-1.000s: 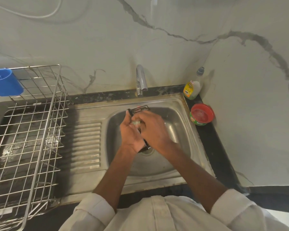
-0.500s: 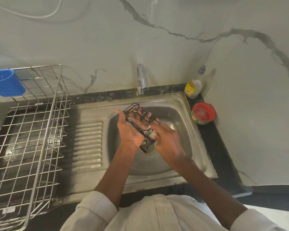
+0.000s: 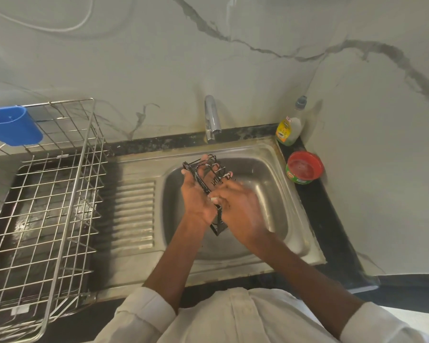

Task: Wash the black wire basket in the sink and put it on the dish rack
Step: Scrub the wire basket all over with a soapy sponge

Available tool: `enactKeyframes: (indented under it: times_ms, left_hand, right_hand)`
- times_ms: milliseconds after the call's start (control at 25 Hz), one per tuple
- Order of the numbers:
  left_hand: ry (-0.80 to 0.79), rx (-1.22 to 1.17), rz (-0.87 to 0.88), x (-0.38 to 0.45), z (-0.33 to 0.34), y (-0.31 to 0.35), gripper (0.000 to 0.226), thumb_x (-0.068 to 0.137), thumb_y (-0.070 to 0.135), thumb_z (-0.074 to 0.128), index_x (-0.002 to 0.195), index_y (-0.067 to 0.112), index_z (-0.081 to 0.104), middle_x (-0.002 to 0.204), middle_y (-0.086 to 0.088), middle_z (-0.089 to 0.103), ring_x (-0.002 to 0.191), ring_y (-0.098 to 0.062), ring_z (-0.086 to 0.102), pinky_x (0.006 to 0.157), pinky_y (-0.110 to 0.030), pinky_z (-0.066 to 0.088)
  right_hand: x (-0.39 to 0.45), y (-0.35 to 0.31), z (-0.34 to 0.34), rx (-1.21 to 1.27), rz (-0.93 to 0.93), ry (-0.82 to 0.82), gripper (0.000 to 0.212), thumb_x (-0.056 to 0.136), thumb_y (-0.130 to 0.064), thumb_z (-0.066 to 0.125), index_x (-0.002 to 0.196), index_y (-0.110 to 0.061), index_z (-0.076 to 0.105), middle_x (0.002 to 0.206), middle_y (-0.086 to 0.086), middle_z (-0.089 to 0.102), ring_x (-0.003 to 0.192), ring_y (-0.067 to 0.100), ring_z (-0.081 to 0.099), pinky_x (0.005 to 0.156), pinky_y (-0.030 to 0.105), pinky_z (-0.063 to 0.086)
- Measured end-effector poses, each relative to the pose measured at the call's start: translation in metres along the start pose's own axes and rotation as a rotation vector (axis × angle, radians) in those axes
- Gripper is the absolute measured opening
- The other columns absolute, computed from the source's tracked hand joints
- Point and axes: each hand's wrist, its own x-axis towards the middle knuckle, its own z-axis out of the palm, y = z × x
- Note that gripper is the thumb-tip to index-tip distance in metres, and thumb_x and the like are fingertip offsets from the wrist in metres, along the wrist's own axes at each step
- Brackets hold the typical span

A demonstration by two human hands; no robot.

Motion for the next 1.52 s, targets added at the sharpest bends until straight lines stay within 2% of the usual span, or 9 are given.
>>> enactKeyframes:
  times_ms: [120,200,320,400,760,1080,1200,1360,1520]
  left_hand:
    - [-0.009,0.025,0.011,-0.011,0.008,-0.004,0.069,0.112,0.060,0.029,0.161,0.015,0.049,0.104,-0.006,0.072,0.108,-0.025,0.065,0.124,-0.047,0.036]
    - [-0.021,0.046,0.013,-0.014,0.011,-0.002,0.069,0.111,0.062,0.031,0.160,0.016,0.050,0.098,-0.003,0.073,0.095,-0.022,0.069,0.117,-0.046,0.043]
    - [0.028,0.042,0.057,-0.012,0.010,0.013,0.072,0.107,0.071,0.032,0.129,0.021,0.078,0.108,-0.007,0.076,0.101,-0.032,0.071,0.109,-0.064,0.049]
    - [0.102,0.037,0.084,-0.013,0.011,0.015,0.075,0.104,0.076,0.031,0.112,0.022,0.082,0.108,-0.008,0.079,0.107,-0.035,0.073,0.099,-0.058,0.057]
    - [0.179,0.153,0.067,-0.004,0.007,0.000,0.085,0.104,0.079,0.020,0.141,0.020,0.070,0.128,-0.011,0.076,0.130,-0.038,0.066,0.112,-0.053,0.048]
    - [0.133,0.260,0.067,-0.015,0.020,-0.012,0.078,0.105,0.076,0.023,0.131,0.018,0.069,0.125,-0.004,0.073,0.087,-0.017,0.074,0.063,-0.026,0.059]
    - [0.147,0.275,0.073,-0.015,0.017,-0.013,0.080,0.106,0.075,0.023,0.135,0.016,0.068,0.125,-0.004,0.074,0.098,-0.023,0.074,0.072,-0.030,0.063]
    - [0.149,0.277,0.077,-0.014,0.015,-0.009,0.081,0.105,0.076,0.024,0.141,0.017,0.066,0.140,-0.009,0.070,0.115,-0.035,0.073,0.099,-0.048,0.057]
    - [0.112,0.366,0.043,-0.024,0.026,-0.022,0.068,0.111,0.065,0.024,0.106,0.017,0.072,0.093,0.000,0.080,0.074,-0.015,0.077,0.060,-0.027,0.061]
  right_hand:
    - [0.026,-0.011,-0.002,0.065,0.098,0.090,0.022,0.083,0.004,0.073,0.091,-0.015,0.081,0.089,0.001,0.075,0.077,0.011,0.067,0.068,0.011,0.049]
    - [0.020,-0.014,0.000,0.006,-0.010,0.029,0.022,0.082,0.007,0.072,0.087,-0.012,0.080,0.087,0.002,0.074,0.078,0.014,0.069,0.067,0.019,0.052]
    - [-0.009,0.010,-0.009,-0.030,-0.134,0.026,0.030,0.080,0.013,0.074,0.093,-0.013,0.080,0.096,0.000,0.075,0.078,0.010,0.069,0.069,0.028,0.060]
    - [-0.006,0.021,-0.014,-0.003,0.075,0.145,0.029,0.086,0.006,0.075,0.105,-0.015,0.079,0.104,-0.002,0.075,0.078,0.006,0.068,0.073,0.028,0.062]
    - [0.012,0.010,-0.013,0.042,0.127,0.162,0.029,0.086,0.006,0.072,0.101,-0.017,0.082,0.101,-0.003,0.076,0.080,0.004,0.070,0.074,0.013,0.056]
    - [0.016,0.008,-0.015,0.013,0.135,0.204,0.022,0.085,-0.001,0.076,0.100,-0.016,0.082,0.097,-0.001,0.077,0.075,0.007,0.068,0.068,0.011,0.050]
    - [0.010,0.008,-0.014,0.038,0.137,0.152,0.020,0.087,-0.003,0.076,0.100,-0.017,0.081,0.095,-0.002,0.076,0.073,0.005,0.066,0.072,0.019,0.056]
    - [-0.003,0.015,-0.022,-0.015,0.176,0.138,0.016,0.088,-0.008,0.078,0.096,-0.021,0.082,0.088,-0.007,0.076,0.064,-0.008,0.054,0.065,0.003,0.045]
    - [0.041,0.009,-0.024,0.032,0.195,0.211,0.013,0.092,-0.014,0.074,0.099,-0.021,0.082,0.092,-0.008,0.077,0.073,-0.002,0.064,0.073,0.006,0.048]
